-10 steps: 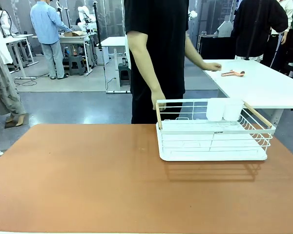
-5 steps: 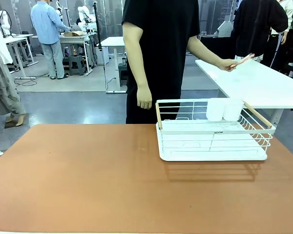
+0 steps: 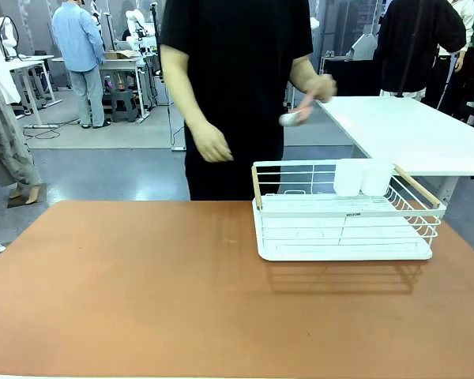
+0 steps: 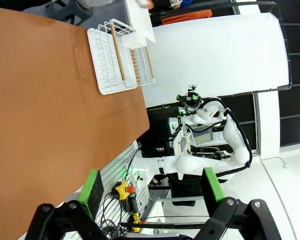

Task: Clean the table.
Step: Pick up the Lint Roller when the human hands it over.

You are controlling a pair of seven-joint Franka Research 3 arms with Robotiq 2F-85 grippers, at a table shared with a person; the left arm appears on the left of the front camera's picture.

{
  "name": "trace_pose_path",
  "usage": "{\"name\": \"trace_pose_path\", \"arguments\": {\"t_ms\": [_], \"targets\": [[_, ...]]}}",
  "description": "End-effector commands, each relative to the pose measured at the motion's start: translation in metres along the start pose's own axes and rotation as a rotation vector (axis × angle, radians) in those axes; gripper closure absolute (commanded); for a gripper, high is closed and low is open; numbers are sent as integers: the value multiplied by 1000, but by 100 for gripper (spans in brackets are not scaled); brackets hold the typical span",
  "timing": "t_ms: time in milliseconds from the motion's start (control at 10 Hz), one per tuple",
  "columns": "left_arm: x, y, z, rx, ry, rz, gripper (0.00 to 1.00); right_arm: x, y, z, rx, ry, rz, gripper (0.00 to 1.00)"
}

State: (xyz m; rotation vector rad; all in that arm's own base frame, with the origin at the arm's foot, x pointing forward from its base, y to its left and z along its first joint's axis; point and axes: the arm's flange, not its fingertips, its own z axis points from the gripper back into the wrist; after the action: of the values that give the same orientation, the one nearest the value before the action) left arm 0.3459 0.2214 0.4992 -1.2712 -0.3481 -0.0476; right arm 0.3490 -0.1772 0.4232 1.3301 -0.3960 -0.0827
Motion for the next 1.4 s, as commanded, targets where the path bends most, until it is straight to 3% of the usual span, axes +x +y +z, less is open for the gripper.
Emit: {"name": "trace_pose_path", "arguments": {"t_ms": [0, 1300], "targets": [[0, -2, 1, -1, -5, -5, 0, 1, 2, 1, -3, -6, -8, 0], [0, -2, 1, -1, -5, -5, 0, 1, 2, 1, -3, -6, -8, 0]]}}
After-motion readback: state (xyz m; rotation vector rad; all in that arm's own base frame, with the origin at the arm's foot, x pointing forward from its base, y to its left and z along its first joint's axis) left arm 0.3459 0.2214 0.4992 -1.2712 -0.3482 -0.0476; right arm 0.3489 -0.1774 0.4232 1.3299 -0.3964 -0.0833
